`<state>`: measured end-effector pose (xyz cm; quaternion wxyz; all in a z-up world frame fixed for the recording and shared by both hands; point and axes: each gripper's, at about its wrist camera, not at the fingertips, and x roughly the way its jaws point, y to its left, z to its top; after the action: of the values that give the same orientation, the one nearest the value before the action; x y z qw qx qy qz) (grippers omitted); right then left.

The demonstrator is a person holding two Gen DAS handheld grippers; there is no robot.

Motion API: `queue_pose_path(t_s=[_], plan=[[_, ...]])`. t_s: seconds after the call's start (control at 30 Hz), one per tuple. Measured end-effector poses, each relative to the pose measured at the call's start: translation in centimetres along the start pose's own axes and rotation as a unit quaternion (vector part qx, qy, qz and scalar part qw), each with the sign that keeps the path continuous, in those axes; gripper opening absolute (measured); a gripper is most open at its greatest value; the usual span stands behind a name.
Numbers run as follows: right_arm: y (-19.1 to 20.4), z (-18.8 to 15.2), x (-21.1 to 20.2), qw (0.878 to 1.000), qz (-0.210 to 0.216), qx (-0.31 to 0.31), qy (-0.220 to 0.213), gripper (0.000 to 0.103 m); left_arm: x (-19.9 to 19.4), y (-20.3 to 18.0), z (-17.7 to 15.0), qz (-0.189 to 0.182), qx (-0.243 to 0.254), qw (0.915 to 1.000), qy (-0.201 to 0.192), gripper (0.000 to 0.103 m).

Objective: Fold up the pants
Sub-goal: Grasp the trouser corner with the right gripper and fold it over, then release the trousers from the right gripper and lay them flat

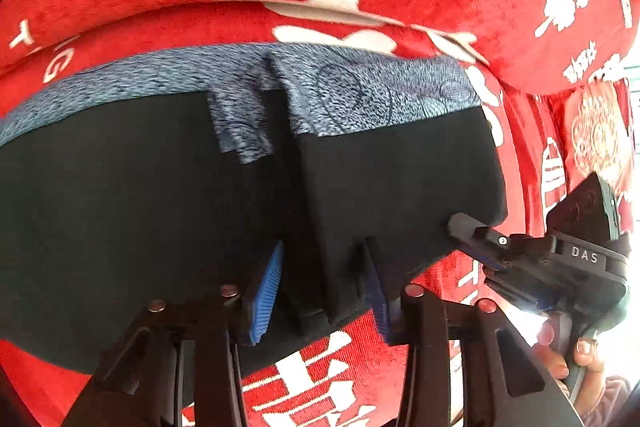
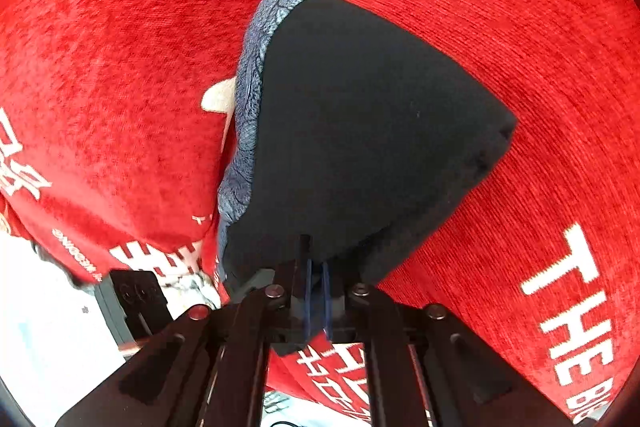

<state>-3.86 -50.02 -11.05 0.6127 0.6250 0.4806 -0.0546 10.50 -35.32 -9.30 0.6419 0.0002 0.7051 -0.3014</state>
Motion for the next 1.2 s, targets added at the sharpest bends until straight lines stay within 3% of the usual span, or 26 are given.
queue_pose_path(t_s=[0.07,0.13,0.27,0.33,0.5,0.6,0.63,0.67,0.73,0.83,0.9,0.93,1.03,1.13,1.2], plan=[[0.9,-0.3,-0.2,1.000,0.016,-0.001,-0.005,0.005,-1.4,0.3,-0.3,0.010,0.004,0.9997,-0.021,0.042],[1.8,-1.1,0.2,1.000,0.011,-0.018,-0.001,0.004,-2.1,1.1,-0.9,0.043,0.007,0.9985,-0.033,0.042],[0.4,-2.0,3.2,1.000,-0.017,-0.001,0.013,0.004,-1.3,2.8,-1.4,0.077,-0.020,0.9965,-0.026,0.060],[0.3,-1.9,3.4,1.000,-0.012,0.004,0.008,0.005,-1.9,2.6,-1.5,0.083,-0.015,0.9955,-0.043,0.060],[4.2,-2.1,2.0,0.989,-0.060,-0.102,0.087,0.019,-4.6,1.3,-0.8,0.094,0.002,0.9926,-0.076,0.060],[7.8,-0.9,-1.3,0.979,-0.053,-0.194,0.043,0.019,-5.8,-0.5,0.7,0.081,0.024,0.9913,-0.101,0.061],[8.9,0.4,-2.4,0.975,-0.061,-0.215,0.015,0.019,-5.6,-1.0,1.2,0.079,0.030,0.9909,-0.105,0.067],[9.3,1.7,-3.0,0.972,-0.072,-0.221,-0.004,0.019,-5.3,-1.6,1.9,0.083,0.034,0.9899,-0.110,0.082],[9.6,5.5,-3.1,0.974,-0.076,-0.211,-0.028,0.019,-3.9,-2.9,3.2,0.095,0.042,0.9872,-0.120,0.085],[9.4,9.3,-0.8,0.974,-0.098,-0.202,-0.033,0.019,-0.1,-3.2,4.2,0.163,0.053,0.9803,-0.098,0.085],[8.7,10.3,0.8,0.974,-0.112,-0.195,-0.021,0.018,2.1,-2.0,3.9,0.188,0.039,0.9790,-0.068,0.085],[7.7,10.4,2.1,0.976,-0.121,-0.180,-0.009,0.017,2.8,-0.7,3.3,0.185,0.020,0.9813,-0.048,0.085],[7.3,8.6,2.8,0.982,-0.097,-0.163,-0.015,0.017,1.8,2.0,1.2,0.137,-0.017,0.9892,-0.050,0.085],[8.3,6.1,4.0,0.975,-0.100,-0.199,0.020,0.017,-0.1,2.6,-0.2,0.142,-0.003,0.9886,-0.051,0.085],[9.3,4.3,6.2,0.969,-0.092,-0.218,0.067,0.017,-1.3,3.0,-0.9,0.155,0.003,0.9867,-0.050,0.085]])
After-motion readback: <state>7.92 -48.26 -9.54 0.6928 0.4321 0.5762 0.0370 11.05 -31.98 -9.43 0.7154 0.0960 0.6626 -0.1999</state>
